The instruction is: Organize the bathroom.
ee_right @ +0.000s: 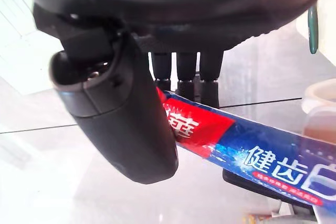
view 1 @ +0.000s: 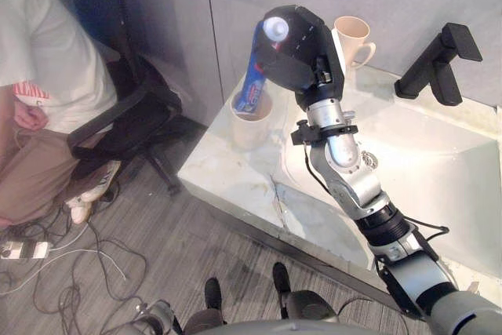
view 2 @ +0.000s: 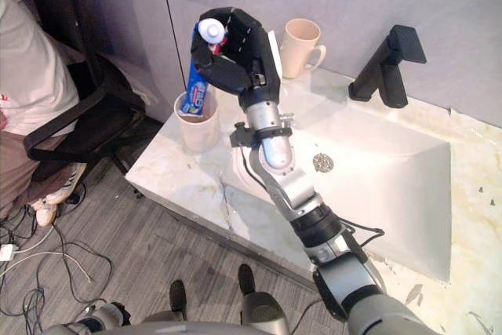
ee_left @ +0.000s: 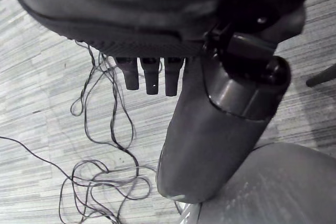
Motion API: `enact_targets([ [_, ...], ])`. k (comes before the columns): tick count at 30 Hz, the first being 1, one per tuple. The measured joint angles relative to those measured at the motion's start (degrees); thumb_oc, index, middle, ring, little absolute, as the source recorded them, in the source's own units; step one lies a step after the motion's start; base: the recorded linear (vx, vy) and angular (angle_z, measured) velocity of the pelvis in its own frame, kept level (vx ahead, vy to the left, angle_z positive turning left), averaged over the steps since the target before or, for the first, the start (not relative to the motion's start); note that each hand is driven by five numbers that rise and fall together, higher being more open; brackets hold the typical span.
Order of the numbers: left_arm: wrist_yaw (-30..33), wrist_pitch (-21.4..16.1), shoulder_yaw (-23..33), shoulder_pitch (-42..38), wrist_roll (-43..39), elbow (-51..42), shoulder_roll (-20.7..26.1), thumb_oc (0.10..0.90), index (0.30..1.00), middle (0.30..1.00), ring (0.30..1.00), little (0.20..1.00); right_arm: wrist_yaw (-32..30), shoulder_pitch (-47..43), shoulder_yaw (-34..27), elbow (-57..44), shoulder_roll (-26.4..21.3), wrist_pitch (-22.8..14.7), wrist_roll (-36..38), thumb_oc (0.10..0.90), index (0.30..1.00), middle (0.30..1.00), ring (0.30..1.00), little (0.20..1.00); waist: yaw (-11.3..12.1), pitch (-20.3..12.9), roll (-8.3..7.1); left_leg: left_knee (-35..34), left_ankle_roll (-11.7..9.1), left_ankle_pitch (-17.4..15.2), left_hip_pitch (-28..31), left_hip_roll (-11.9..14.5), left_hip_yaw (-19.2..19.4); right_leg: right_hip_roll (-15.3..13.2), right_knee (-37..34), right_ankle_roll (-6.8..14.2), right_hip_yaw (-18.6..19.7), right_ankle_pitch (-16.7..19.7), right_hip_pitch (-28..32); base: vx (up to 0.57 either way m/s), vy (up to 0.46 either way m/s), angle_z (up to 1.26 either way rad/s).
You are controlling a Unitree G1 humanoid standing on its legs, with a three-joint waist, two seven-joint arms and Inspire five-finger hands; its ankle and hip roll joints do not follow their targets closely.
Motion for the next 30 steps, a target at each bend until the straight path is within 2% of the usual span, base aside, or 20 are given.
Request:
enact_targets([
  [10,-0.02,0.03,-0.02,-0.92,0.01,0.45,-0.05,0.8,0.9,0.9,0.9,0.9,1.26,0.01,0.01,0.0,0.14,-0.33,-0.8,0.4,0.3,0.3,0.3,0.3,-0.07,0.69,0.14,3.14,0.22,-1.31,-0.53,0.0,0.53,0.04,3.13,0.07,0.99,-1.14,-0.97,0.0,0.003,-0.03],
  [11,-0.01,0.03,-0.02,-0.92,0.0,0.45,-0.04,0.8,0.9,0.9,0.9,0.9,1.3,0.01,0.0,0.0,0.12,-0.33,-1.84,0.414,0.321,0.321,0.321,0.321,-0.09,0.69,0.14,3.72,0.23,-1.54,-0.83,-0.01,0.61,0.02,3.41,0.1,1.19,-1.16,-1.09,0.0,0.0,0.0],
  [12,-0.03,0.03,-0.02,-0.94,0.01,0.43,-0.04,0.8,0.9,0.9,0.9,0.9,1.44,0.01,0.0,0.0,0.12,-0.34,-2.04,0.488,0.432,0.432,0.432,0.432,-0.09,0.69,0.14,3.83,0.23,-1.57,-0.82,-0.01,0.63,0.03,3.69,0.13,1.24,-1.24,-1.18,0.02,0.006,-0.03],
  [13,-0.04,0.03,-0.04,-0.95,0.01,0.43,-0.05,0.8,0.9,0.9,0.9,0.9,1.48,0.01,0.01,0.0,0.13,-0.35,-2.03,0.598,0.596,0.596,0.596,0.596,-0.12,0.69,0.14,3.9,0.23,-1.57,-0.82,-0.01,0.63,0.03,3.91,0.14,1.25,-1.34,-1.26,0.0,0.0,0.0],
  [14,-0.03,0.03,-0.04,-0.95,0.01,0.43,-0.05,0.8,0.9,0.9,0.9,0.9,1.69,0.01,0.01,0.0,0.15,-0.35,-2.03,0.751,0.827,0.827,0.827,0.827,-0.13,0.69,0.14,4.11,0.23,-1.61,-0.88,-0.01,0.63,0.03,3.98,0.14,1.28,-1.34,-1.28,0.0,0.0,0.0],
  [15,-0.01,0.04,-0.02,-0.95,0.0,0.43,-0.05,0.8,0.9,0.9,0.9,0.9,1.98,0.01,0.01,0.0,0.15,-0.35,-2.02,0.8,0.9,0.9,0.9,0.9,-0.11,0.69,0.14,4.51,0.22,-1.74,-0.95,0.0,0.6,0.03,4.06,0.14,1.29,-1.34,-1.28,0.0,0.0,0.0],
  [30,0.08,0.05,-0.06,-1.13,-0.02,0.43,-0.02,0.8,0.9,0.9,0.9,0.9,2.39,0.03,0.32,-0.01,0.27,-1.52,-2.01,0.8,0.9,0.9,0.9,0.9,-0.06,0.68,0.13,6.25,0.33,-2.03,-2.62,0.04,0.33,0.05,6.3,-0.03,1.26,-1.92,-2.92,-0.01,-0.001,0.0],
])
